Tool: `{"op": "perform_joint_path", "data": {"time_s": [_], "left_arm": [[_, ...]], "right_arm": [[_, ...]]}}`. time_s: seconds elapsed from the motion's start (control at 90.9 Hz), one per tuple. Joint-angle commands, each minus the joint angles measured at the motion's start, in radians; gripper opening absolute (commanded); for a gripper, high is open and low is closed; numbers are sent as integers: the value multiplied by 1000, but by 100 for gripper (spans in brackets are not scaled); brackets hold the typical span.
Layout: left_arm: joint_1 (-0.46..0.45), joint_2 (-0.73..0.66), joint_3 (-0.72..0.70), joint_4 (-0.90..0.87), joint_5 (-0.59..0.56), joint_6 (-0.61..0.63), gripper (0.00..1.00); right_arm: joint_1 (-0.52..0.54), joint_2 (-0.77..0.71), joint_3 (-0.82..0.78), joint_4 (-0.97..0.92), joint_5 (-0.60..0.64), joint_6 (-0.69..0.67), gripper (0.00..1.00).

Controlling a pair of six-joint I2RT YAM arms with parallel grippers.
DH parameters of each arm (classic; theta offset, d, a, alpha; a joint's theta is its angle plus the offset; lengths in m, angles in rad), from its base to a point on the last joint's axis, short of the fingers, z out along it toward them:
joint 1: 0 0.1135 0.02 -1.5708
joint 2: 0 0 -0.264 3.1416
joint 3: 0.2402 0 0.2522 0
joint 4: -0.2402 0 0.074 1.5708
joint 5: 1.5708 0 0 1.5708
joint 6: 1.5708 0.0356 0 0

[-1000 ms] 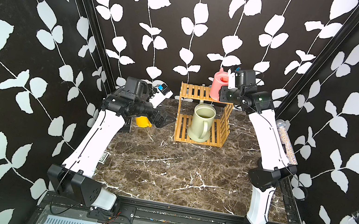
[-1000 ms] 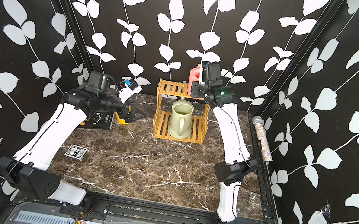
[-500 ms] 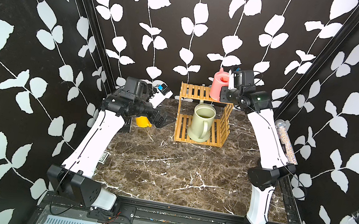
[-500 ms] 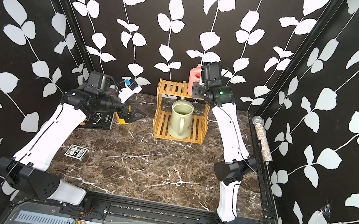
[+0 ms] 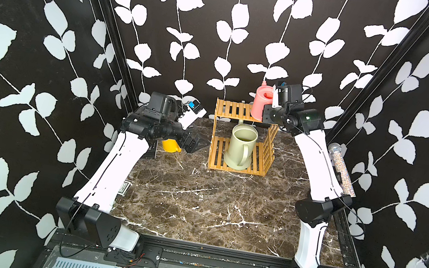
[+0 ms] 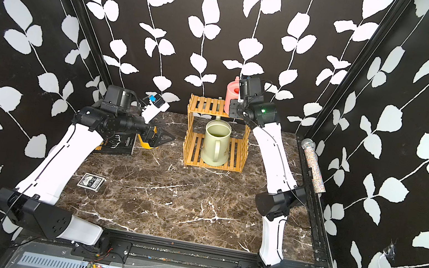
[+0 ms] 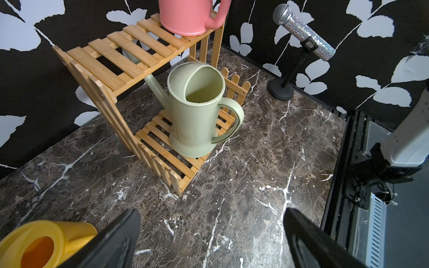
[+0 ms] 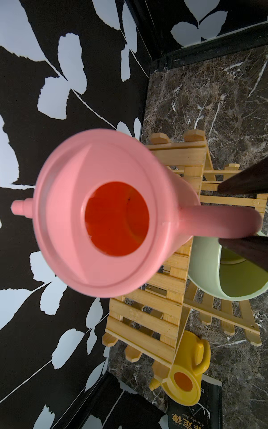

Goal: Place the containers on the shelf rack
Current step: 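Place the container on the shelf.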

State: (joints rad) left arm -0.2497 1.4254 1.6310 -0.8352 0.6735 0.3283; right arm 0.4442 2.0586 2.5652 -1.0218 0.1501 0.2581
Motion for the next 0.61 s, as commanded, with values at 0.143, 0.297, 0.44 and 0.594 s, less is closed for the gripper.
{"op": "perform_joint_path", "data": {"time_s": [0.143,0.297,0.44,0.594], "left_arm": [[7,-37,-14,17,19,-12,98],[8,-39,-21,19,3,-13,99],[17,-54,-56,49,-61,-57,99],[36,-76,-111,91,-204,-105,98]], "right_arm": [[-4,-8,29,4,13,-4,33],[-5,-30,25,-2,4,2,39],[0,-102,-30,10,-3,3,43],[2,-220,-168,52,6,4,47]]}}
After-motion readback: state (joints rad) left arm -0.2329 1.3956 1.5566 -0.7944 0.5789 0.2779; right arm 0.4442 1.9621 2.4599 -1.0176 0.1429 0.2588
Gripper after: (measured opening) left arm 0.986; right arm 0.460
